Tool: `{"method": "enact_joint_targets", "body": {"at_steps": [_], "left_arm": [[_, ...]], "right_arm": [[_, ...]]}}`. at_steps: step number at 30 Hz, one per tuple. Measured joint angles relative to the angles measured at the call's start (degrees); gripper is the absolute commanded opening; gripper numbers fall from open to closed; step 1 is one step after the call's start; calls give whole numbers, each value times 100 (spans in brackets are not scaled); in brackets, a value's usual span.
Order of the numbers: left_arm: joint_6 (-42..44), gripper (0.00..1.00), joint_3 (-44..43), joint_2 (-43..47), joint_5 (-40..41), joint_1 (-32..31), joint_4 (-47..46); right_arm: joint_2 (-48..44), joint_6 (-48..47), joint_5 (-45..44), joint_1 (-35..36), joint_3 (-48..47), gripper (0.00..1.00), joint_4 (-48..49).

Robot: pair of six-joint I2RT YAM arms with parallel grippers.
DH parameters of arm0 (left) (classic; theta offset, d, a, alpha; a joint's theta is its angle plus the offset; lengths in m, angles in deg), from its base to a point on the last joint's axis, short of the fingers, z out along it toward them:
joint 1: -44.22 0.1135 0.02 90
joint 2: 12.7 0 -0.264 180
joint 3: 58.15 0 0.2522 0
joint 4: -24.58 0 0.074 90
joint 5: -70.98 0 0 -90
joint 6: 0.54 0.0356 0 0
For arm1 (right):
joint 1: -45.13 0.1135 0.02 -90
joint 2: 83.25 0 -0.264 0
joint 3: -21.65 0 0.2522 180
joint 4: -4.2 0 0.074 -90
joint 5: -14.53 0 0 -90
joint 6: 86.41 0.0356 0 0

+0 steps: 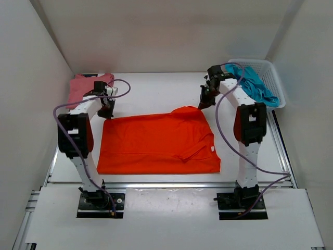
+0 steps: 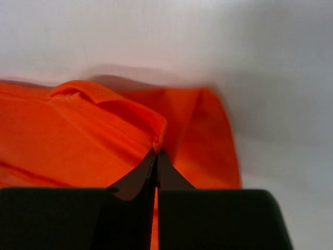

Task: Fold and stack the t-shirts
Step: Fold the other side of the tshirt into a rectangle

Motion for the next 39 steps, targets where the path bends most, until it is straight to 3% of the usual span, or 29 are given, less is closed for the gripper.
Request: {"method": "enact_joint_targets", "body": {"at_steps": [8,20,26,32,39], "left_arm": [[509,0,960,1561,179,-31,-20],[1078,0,3077,2754,892,-909,-212],[1185,0,3320,3084,1198,-822,-514],[1320,15,3501,3110,1423,-850,-726],[1425,44,3375,3195,1294,-726,-254]], "right_arm": [[-2391,-133,352,212,2702,0,328],[-2916,-166,546,391,4422,0,872],[-3368,-142,610,424,4819,0,1058],[-3418,-118,695,487,4937,0,1235],[-3421,-94,717,592,5115,0,1344]]}}
